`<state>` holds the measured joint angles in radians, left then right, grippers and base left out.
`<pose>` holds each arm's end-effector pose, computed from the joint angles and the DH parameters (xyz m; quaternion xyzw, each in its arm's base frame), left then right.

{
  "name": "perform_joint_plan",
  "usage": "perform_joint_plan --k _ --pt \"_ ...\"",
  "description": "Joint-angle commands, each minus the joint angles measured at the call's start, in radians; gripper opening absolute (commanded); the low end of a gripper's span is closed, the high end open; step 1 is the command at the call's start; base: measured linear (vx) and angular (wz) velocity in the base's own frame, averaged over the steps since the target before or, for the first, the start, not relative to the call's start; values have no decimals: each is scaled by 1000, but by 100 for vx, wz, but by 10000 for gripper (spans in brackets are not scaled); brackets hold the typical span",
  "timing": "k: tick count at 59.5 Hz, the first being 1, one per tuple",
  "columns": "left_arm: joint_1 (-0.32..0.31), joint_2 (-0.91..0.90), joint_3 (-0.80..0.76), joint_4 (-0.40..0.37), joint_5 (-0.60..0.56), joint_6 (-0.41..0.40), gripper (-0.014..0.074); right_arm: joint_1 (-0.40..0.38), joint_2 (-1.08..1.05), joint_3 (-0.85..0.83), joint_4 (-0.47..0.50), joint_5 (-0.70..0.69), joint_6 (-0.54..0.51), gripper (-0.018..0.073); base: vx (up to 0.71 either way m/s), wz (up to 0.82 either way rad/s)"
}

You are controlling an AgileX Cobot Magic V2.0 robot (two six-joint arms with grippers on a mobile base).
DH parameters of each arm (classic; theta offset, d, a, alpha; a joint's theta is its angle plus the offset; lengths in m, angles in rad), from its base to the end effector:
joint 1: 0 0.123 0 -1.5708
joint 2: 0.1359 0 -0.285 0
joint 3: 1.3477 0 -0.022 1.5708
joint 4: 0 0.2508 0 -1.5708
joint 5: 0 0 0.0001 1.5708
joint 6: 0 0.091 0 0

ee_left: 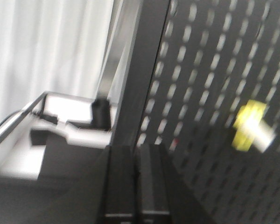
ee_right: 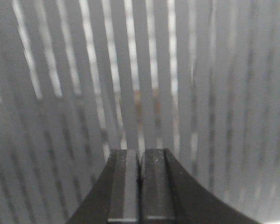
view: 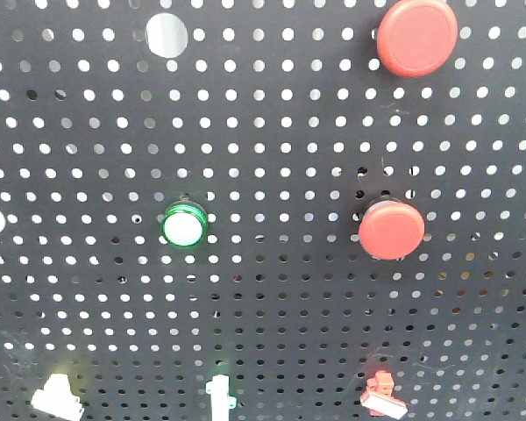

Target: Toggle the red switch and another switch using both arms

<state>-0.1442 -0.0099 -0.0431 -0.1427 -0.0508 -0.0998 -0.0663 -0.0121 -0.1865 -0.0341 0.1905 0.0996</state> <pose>0.0514 -0.0068 0.2328 -0.0340 0.6358 -0.1459 0.7572 0.0421 -0.0034 0.2586 0.0469 0.6709 -0.0022 0.7400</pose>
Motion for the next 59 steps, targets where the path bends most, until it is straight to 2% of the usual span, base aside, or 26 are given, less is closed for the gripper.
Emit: perform_joint_plan --k 1,9,16,27,33,35,39,42,44,47,48,50,53,56,59 --pt "1 -9 -127 57 -46 10 3 -5 19 -153 -3 -46 -11 -6 0 0" --pt "1 91 -319 131 83 23 3 -5 147 -347 -3 25 -30 -6 0 0" --pt "1 210 -452 143 186 23 3 -4 280 -474 5 61 -42 -6 0 0" --pt "1 305 -539 143 188 20 3 -4 366 -501 22 45 -33 -6 0 0" --pt "0 324 -549 137 210 83 3 -4 372 -501 80 63 -31 -6 0 0" --pt "0 339 -550 99 230 107 3 -5 372 -501 99 63 -31 -6 0 0" --pt "-11 376 -550 -32 271 172 3 -5 372 -501 139 63 -31 -6 0 0" --pt "-29 408 -550 -152 300 272 3 -5 372 -501 154 63 -32 -6 0 0" --pt "-42 428 -550 -222 316 348 3 -5 372 -501 166 63 -32 -6 0 0" --pt "-66 462 -550 -346 330 519 3 -5 372 -501 169 66 -32 -6 0 0" --pt "-76 478 -550 -400 332 583 3 -5 372 -501 169 66 -32 -6 0 0" --pt "-88 498 -550 -477 330 666 3 -5 372 -501 169 66 -32 -6 0 0" --pt "-109 543 -550 -633 318 804 3 -5 372 -501 169 66 -32 -6 0 0" --pt "-119 582 -550 -751 304 922 3 -5 372 -501 166 67 -33 -6 0 0" --pt "-121 614 -550 -832 298 1017 3 -5 372 -501 166 67 -33 -6 0 0"
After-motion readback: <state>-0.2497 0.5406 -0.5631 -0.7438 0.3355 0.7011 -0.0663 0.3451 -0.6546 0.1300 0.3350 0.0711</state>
